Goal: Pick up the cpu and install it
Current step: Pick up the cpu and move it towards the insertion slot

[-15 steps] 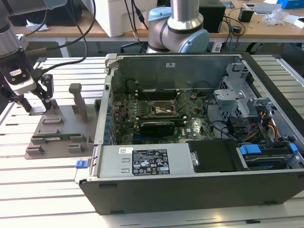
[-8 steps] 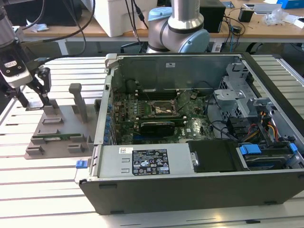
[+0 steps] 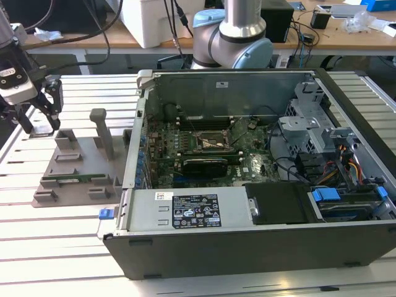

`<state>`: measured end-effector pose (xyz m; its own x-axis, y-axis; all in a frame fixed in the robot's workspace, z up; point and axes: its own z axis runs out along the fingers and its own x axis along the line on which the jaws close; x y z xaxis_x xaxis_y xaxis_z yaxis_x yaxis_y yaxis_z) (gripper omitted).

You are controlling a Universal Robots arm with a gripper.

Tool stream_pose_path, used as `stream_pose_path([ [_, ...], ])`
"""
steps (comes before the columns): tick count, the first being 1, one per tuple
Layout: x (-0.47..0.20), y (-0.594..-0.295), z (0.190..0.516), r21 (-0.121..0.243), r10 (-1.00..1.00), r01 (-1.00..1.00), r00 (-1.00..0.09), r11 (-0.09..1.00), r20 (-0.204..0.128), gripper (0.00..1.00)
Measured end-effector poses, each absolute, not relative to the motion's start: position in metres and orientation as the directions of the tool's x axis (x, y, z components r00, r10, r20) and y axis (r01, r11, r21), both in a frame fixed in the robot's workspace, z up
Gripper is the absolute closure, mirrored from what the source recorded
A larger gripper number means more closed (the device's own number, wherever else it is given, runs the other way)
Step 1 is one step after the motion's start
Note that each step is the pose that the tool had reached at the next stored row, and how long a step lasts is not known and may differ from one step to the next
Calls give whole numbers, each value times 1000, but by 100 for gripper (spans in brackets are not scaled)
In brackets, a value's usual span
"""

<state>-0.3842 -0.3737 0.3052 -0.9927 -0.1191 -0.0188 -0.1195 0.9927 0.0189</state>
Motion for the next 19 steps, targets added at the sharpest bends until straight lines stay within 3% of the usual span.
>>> stream_pose_path([
  [19,-384,-374,342,19,-119,-119,-993,993,-19,45],
])
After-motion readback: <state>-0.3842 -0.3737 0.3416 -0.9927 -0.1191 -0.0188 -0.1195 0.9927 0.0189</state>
